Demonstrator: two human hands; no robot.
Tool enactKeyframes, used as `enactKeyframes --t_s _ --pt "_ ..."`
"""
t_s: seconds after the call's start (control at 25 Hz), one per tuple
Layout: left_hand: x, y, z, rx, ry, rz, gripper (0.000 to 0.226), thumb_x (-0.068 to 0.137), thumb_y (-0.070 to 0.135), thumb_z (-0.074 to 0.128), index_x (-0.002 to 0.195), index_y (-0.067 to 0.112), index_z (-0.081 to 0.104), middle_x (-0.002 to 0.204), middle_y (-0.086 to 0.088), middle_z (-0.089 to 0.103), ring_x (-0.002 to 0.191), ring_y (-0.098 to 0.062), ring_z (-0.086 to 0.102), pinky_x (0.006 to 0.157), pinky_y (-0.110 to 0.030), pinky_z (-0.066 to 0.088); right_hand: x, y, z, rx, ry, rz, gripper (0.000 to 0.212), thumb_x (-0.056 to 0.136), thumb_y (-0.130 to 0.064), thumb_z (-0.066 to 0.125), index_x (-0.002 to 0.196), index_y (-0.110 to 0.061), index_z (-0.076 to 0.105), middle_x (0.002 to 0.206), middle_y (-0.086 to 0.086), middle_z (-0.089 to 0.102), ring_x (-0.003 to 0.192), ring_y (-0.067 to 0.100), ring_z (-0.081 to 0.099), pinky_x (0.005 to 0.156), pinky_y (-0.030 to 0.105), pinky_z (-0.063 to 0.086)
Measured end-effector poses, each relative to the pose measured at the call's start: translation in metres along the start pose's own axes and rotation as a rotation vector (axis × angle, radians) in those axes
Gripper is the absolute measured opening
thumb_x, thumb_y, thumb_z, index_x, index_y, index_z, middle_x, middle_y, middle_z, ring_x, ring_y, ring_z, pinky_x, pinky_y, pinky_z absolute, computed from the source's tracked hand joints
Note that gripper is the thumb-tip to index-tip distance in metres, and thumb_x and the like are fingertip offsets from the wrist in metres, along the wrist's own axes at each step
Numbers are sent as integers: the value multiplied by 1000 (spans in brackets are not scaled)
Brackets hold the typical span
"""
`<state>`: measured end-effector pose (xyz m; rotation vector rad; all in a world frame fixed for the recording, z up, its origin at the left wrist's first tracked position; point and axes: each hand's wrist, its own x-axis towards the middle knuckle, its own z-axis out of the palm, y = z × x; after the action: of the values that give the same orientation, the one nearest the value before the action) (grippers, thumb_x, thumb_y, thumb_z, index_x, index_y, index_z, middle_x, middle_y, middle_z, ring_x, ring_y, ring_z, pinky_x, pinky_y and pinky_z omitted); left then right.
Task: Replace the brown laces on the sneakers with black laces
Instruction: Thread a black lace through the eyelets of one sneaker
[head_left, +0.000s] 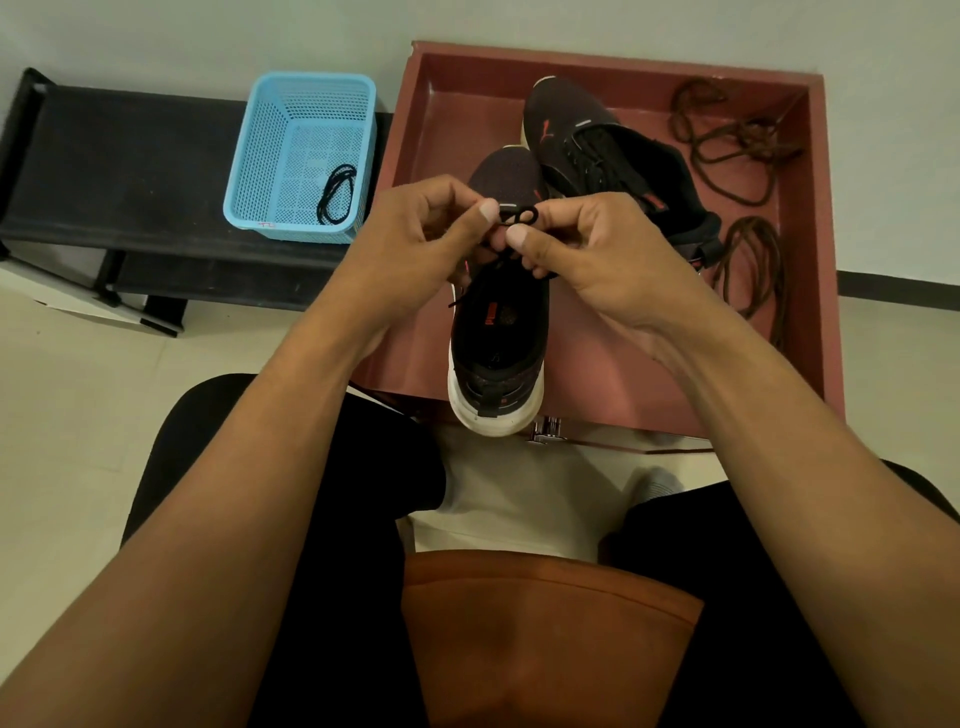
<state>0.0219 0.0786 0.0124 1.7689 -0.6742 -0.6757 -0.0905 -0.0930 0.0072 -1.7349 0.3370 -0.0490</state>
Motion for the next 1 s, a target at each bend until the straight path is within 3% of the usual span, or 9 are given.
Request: enactKeyframes --t_s 0.12,0.24,0.36,0.44,0.56,0.64,0.8,0.92,1.0 --pt "-1 -2 -6 108 -96 -12 13 102 20 68 107 8 69 95 -2 78 85 -7 69 78 -26 52 1 0 -3 -68 10 -8 14 103 -17 66 95 -21 77 86 2 69 81 8 62 83 26 54" --pt "-2 0 -7 232 -126 32 21 91 20 81 109 11 72 96 -3 79 90 -13 74 84 -31 55 1 2 -2 -108 9 -17 15 103 -20 66 96 -26 77 86 0 70 81 9 63 85 29 55" --pt "-1 0 -3 276 -69 59 25 86 26 86 104 14 72 88 0 77 83 -18 75 78 -33 57 1 1 0 -65 17 -23 10 101 -20 69 98 -22 79 92 7 75 83 11 63 83 29 54" --pt "0 -2 3 321 -22 94 25 87 29 80 105 16 70 82 2 75 77 -23 73 75 -39 57 1 0 0 -10 36 -36 9 99 -19 72 101 -16 80 100 15 76 85 12 64 81 25 54" --pt "2 -2 11 367 13 129 15 93 28 67 106 22 68 79 3 74 73 -19 72 75 -45 59 0 -1 0 82 63 -53 9 99 -18 72 102 -16 80 100 17 76 88 14 65 84 26 54" --pt "2 -1 11 355 17 114 13 95 27 64 106 28 72 81 7 77 78 -12 74 80 -43 60 0 -1 -1 171 83 -34 11 100 -17 71 103 -13 80 96 15 75 89 14 65 86 28 54" --pt "-2 4 5 293 66 54 13 92 29 79 105 29 78 86 16 78 86 1 74 91 -41 60 0 0 -3 282 155 35 8 97 -17 74 101 -12 80 93 10 73 90 17 67 88 33 55" --pt "-4 6 -4 336 99 42 13 89 38 82 98 29 80 82 16 78 82 -4 75 86 -36 60 0 2 -7 247 227 64 6 95 -19 78 93 -14 80 84 5 74 83 13 67 78 27 54" --pt "-4 5 -10 345 128 31 15 88 40 82 93 27 80 79 14 78 77 -3 74 80 -26 58 -2 2 -10 266 213 79 7 97 -16 75 95 -10 78 93 9 77 84 12 69 75 24 54"
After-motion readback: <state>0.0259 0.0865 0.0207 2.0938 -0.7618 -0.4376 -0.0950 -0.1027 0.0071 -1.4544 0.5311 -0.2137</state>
